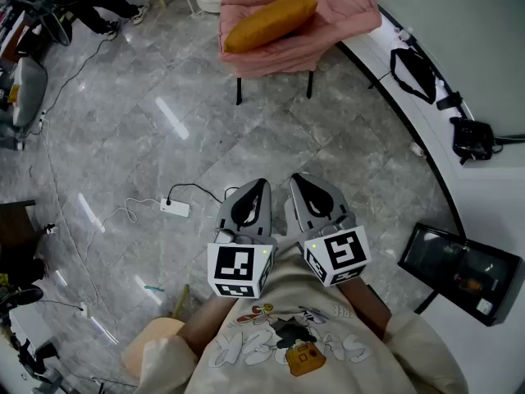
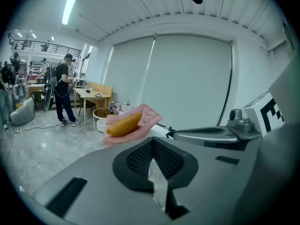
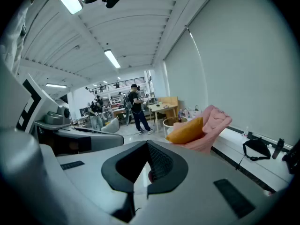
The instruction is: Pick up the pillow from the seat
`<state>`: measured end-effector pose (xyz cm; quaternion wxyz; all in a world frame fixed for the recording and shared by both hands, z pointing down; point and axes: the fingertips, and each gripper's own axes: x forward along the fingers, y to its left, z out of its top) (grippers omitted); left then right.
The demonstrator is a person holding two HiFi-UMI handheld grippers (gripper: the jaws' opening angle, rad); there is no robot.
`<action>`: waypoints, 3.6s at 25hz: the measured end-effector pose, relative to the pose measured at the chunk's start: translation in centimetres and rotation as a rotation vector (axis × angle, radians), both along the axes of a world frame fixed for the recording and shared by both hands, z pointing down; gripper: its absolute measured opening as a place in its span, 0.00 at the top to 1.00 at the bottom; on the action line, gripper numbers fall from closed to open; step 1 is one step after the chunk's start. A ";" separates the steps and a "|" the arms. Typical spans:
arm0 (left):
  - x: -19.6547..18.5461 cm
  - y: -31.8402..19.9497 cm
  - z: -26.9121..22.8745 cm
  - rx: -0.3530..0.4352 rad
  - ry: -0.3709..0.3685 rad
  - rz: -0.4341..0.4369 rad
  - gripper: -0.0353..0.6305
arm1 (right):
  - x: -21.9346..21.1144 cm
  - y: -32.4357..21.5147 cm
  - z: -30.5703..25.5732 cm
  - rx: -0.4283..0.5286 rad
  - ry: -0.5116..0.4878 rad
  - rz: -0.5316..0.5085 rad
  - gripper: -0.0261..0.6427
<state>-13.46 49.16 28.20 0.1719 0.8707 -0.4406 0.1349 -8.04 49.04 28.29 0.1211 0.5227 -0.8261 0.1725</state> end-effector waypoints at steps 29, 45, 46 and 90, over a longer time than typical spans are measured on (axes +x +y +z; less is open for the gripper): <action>13.1 -12.5 0.4 -0.043 -0.052 -0.195 0.94 | 15.5 -13.3 1.0 -0.075 -0.209 -0.106 0.93; 12.7 -14.8 2.2 -0.110 -0.088 -0.200 0.94 | 17.5 -17.3 2.2 -0.084 -0.243 -0.049 0.93; 12.4 -15.4 2.5 -0.115 -0.088 -0.197 0.94 | 17.3 -17.8 2.3 -0.089 -0.239 -0.046 0.93; 2.4 -40.3 3.4 -0.111 0.052 0.101 0.94 | 10.4 -39.5 2.9 -0.121 -0.086 0.261 0.93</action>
